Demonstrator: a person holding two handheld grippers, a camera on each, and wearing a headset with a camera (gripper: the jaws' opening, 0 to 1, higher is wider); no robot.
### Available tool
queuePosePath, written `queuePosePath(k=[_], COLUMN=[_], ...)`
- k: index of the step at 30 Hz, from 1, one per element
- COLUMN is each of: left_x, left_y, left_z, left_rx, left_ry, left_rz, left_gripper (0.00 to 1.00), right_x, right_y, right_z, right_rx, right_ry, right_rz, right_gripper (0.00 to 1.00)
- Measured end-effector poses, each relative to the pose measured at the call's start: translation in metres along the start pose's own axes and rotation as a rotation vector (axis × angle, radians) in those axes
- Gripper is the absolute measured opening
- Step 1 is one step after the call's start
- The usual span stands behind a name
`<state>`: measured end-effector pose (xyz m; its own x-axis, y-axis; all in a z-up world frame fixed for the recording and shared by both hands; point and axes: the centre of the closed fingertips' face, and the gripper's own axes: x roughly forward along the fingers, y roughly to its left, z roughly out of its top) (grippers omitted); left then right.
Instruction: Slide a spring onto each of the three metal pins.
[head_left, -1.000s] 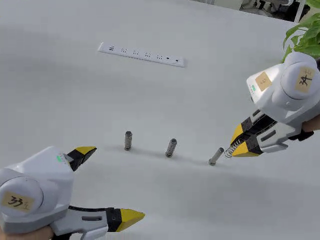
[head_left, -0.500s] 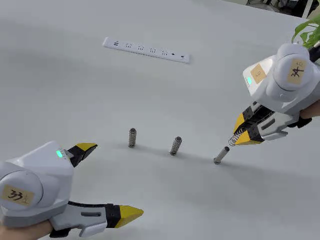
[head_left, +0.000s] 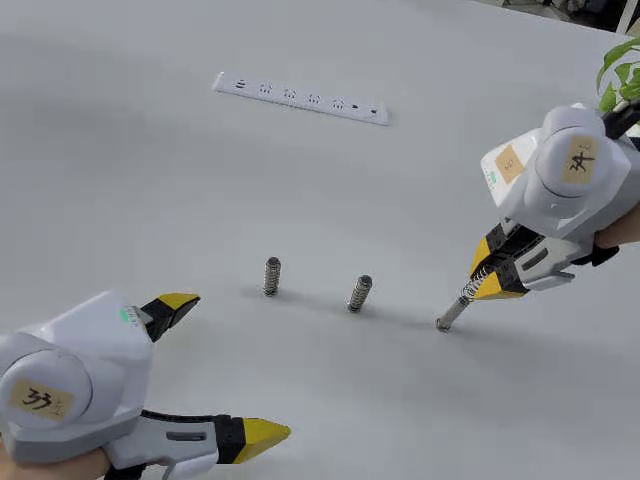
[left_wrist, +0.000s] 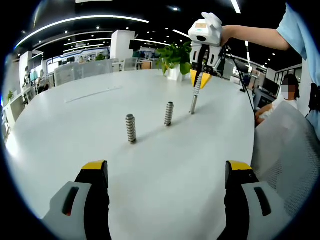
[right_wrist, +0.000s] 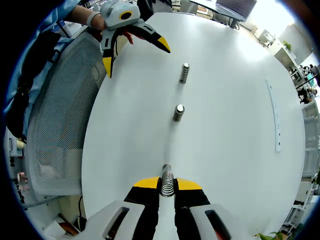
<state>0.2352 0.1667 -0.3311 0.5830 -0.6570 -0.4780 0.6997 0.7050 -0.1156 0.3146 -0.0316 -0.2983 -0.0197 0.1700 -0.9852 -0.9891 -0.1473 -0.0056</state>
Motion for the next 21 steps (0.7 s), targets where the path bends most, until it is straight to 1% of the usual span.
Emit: queuePosePath(k=[3,6,9,15,16,21], left_x=[0.001,0.001,0.001,0.001,0.001,0.001], left_y=[0.0,0.0,0.0,-0.001,0.0,0.0], left_z=[-0.001,-0.001,-0.002,-0.003,-0.003,-0.004], left_rx=[0.0,-0.004,-0.004,-0.01,-0.01,-0.015], left_ry=[0.001,0.0,0.003,0.005,0.005,0.006], left_rz=[-0.002,-0.003,-0.006,-0.008,-0.006,-0.006], left_gripper=[0.96,0.96,0.95,0.93,0.94,0.93], right_x=[0.002,0.002,0.004,0.005,0.007,0.012], right_y=[0.001,0.006,0.006,0.009,0.007,0.007], right_z=[-0.001,0.003,0.001,0.005,0.003,0.003], right_rx=[-0.001,0.004,0.0,-0.005,-0.006,-0.011], right_ry=[0.004,-0.001,0.006,0.007,0.007,0.012], right_rz=[0.004,0.008,0.01,0.009,0.011,0.013], right_gripper=[0.07,0.07,0.07,0.07,0.07,0.07])
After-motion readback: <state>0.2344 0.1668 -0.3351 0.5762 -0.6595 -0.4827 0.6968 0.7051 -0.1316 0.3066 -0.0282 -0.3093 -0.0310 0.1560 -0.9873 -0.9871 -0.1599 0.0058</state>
